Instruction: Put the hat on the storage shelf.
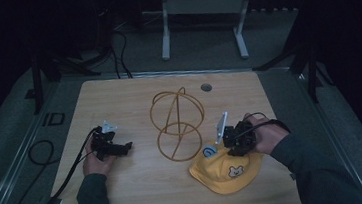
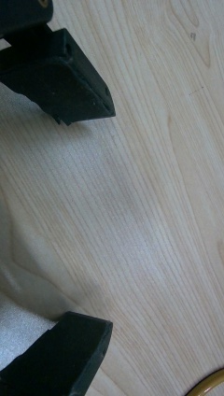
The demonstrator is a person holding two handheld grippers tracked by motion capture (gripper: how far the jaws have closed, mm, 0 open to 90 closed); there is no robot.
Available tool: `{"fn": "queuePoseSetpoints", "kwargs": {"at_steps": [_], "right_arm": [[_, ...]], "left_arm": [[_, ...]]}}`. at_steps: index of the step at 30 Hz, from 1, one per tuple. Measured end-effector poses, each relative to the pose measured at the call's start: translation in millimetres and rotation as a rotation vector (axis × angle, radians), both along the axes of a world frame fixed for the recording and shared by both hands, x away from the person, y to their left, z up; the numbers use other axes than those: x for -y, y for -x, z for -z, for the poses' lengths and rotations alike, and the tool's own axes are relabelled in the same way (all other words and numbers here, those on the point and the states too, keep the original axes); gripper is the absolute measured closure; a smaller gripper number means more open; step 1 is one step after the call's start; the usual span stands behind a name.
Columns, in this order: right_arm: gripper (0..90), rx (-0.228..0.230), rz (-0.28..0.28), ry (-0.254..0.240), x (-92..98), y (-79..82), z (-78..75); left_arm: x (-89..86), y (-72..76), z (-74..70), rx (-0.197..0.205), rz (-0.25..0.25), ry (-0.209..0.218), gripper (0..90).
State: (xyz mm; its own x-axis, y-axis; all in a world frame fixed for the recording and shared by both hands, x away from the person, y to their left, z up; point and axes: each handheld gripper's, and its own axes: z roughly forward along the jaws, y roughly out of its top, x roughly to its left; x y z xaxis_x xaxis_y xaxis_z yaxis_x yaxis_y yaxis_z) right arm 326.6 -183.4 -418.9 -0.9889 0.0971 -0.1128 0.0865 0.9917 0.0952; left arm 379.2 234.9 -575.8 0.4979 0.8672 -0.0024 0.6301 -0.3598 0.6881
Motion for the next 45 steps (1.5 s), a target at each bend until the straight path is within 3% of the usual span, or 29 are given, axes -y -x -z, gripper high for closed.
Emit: {"fn": "queuePoseSetpoints", "kwargs": {"at_steps": [14,26,38,45], "right_arm": [[75.7,0.013,0.083,-0.055,19.0,-23.2,-17.9],[75.8,0.045,0.146,-0.089,36.3,-42.9,-45.0],[76.3,0.064,0.249,-0.119,50.1,-62.6,-54.9],[76.8,0.074,0.279,-0.125,55.9,-68.2,-60.9]], "left_arm": [[0.0,0.0,0.0,0.000,0.000,0.000,1.5],[-0.1,0.0,-0.2,-0.003,0.001,-0.001,1.5],[0.1,0.0,-0.1,-0.002,-0.001,0.001,1.5],[0.1,-0.1,-0.1,-0.002,0.000,0.002,1.5]]}}
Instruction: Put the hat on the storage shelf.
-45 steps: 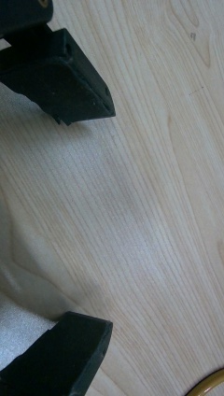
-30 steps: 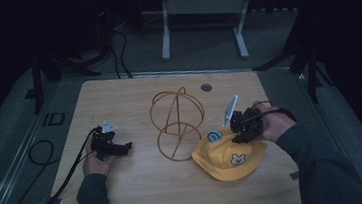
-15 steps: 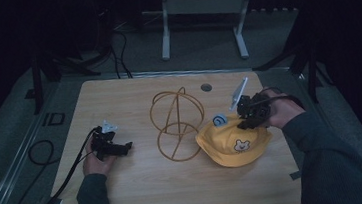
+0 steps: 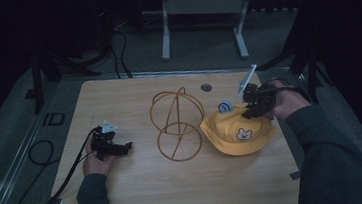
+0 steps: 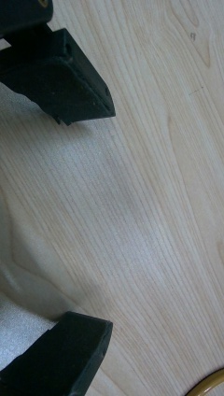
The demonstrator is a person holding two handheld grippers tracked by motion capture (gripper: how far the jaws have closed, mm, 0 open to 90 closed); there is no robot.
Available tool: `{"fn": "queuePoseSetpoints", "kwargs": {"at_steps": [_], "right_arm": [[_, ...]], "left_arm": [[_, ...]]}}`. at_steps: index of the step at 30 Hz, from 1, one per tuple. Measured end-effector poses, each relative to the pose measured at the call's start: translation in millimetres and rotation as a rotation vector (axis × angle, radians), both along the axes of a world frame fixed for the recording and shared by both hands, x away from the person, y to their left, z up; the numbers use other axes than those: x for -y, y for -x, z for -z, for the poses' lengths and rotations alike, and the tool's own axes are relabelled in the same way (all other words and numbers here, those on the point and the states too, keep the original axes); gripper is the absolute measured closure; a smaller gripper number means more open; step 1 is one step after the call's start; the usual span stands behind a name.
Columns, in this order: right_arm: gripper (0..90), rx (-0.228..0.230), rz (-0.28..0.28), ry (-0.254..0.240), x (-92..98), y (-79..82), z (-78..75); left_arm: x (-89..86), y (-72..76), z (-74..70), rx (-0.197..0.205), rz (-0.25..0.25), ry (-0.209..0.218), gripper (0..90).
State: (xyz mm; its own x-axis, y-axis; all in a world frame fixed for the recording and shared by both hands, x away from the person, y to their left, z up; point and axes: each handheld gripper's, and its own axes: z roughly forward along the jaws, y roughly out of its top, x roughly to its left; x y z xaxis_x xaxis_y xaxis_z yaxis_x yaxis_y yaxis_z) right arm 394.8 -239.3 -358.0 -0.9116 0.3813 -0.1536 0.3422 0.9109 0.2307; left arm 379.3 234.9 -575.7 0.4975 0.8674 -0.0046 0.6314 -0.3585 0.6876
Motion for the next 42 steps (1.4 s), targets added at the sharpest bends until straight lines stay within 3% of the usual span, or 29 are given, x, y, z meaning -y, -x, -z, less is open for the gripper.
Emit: {"fn": "queuePoseSetpoints", "kwargs": {"at_steps": [6,19,30,42], "right_arm": [[77.7,-0.012,0.032,-0.016,3.9,-8.3,-2.8],[78.5,0.025,0.093,-0.059,10.0,-17.4,-17.3],[78.5,0.051,0.096,-0.105,14.8,-15.6,-27.9],[78.5,0.084,0.102,-0.122,20.7,-12.5,-36.0]], "left_arm": [[0.0,0.0,0.0,0.000,0.000,0.000,1.5],[-0.1,-0.1,0.1,0.002,0.001,-0.001,1.5],[-0.1,0.0,0.0,0.001,0.001,-0.001,1.5],[-0.1,0.0,0.0,0.001,0.001,-0.002,1.5]]}}
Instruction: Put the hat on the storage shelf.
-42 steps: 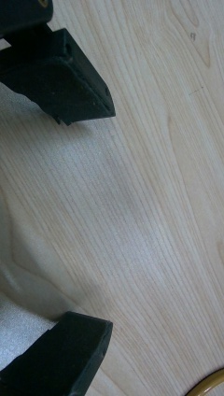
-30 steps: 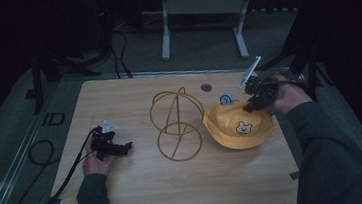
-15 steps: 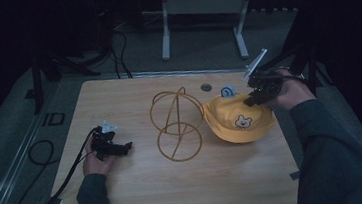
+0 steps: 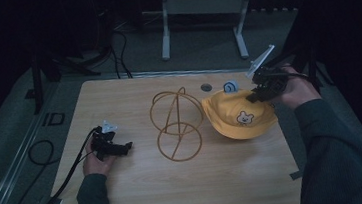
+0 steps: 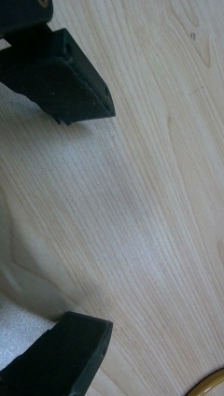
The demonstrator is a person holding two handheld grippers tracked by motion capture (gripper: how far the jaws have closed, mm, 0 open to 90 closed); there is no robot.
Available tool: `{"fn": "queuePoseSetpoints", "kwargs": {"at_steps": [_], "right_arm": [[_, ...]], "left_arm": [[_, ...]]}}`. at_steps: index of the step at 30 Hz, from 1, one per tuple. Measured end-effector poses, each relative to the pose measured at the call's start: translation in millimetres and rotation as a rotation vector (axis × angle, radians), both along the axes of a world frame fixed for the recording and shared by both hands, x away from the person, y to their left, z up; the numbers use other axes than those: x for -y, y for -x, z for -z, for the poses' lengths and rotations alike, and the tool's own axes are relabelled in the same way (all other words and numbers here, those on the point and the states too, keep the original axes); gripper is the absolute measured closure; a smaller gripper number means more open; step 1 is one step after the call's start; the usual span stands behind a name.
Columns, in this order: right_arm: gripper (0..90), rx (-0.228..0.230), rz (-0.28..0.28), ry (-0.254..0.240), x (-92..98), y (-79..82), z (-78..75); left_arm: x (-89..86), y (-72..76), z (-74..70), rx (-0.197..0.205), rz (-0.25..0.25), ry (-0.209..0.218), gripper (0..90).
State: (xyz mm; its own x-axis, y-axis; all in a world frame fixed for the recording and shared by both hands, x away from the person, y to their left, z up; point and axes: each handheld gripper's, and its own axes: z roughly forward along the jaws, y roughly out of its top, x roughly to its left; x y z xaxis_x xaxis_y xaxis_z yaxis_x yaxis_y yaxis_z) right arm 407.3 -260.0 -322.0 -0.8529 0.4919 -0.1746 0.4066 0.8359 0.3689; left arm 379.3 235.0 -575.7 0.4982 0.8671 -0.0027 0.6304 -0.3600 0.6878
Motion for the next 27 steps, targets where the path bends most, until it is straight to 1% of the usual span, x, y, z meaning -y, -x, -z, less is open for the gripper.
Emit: {"fn": "queuePoseSetpoints", "kwargs": {"at_steps": [2,3,13,17,27], "right_arm": [[78.5,0.001,0.001,-0.007,1.1,0.4,-1.7],[78.5,0.007,-0.001,-0.022,3.4,1.4,-6.3],[78.5,0.034,0.003,-0.052,8.3,4.7,-21.5],[78.4,0.055,-0.009,-0.074,8.8,6.8,-30.1],[78.4,0.071,-0.033,-0.085,7.6,10.0,-36.7]], "left_arm": [[0.0,0.0,0.0,0.000,0.000,0.000,1.5],[0.0,0.0,0.0,0.000,0.000,0.000,1.5],[0.0,0.0,-0.1,-0.001,0.000,-0.001,1.5],[0.0,0.0,-0.1,-0.001,0.000,0.000,1.5],[0.0,0.0,-0.1,-0.001,0.000,0.000,1.5]]}}
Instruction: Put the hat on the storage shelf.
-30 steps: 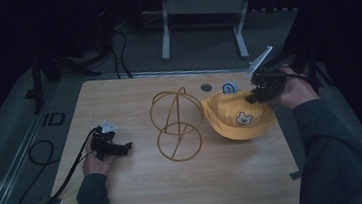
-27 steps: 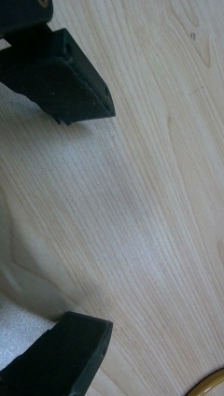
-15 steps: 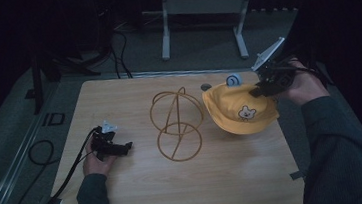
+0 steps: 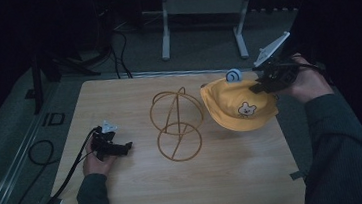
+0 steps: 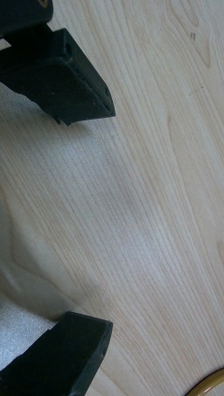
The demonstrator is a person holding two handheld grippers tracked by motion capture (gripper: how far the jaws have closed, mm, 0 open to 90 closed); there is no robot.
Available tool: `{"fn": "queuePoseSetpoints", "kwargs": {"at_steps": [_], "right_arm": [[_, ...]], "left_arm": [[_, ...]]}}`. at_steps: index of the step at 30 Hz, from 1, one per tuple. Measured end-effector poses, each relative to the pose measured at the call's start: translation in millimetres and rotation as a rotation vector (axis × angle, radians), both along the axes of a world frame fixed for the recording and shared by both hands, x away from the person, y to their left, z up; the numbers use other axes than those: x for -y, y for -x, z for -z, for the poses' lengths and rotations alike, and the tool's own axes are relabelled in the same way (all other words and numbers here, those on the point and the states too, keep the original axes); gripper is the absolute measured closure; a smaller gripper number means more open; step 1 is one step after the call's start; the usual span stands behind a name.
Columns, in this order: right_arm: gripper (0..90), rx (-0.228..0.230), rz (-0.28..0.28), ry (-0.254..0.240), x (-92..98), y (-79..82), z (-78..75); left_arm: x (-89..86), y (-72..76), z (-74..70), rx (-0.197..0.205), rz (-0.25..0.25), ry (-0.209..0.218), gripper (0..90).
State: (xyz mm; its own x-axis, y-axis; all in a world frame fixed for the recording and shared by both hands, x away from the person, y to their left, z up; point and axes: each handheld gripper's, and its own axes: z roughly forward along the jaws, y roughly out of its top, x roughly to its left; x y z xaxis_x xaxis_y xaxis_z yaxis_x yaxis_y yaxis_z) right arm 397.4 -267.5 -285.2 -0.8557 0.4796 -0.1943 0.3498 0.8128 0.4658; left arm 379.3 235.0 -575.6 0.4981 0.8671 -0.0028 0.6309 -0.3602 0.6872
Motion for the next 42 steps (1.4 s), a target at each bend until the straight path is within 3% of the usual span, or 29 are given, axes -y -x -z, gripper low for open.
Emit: {"fn": "queuePoseSetpoints", "kwargs": {"at_steps": [22,42], "right_arm": [[78.2,0.055,-0.042,-0.101,2.1,12.0,-15.3],[78.2,0.091,-0.086,-0.131,-7.5,17.2,-22.9]], "left_arm": [[0.1,0.0,0.1,0.002,-0.001,0.001,1.5],[0.0,0.0,0.0,0.000,0.000,0.000,1.5]]}}
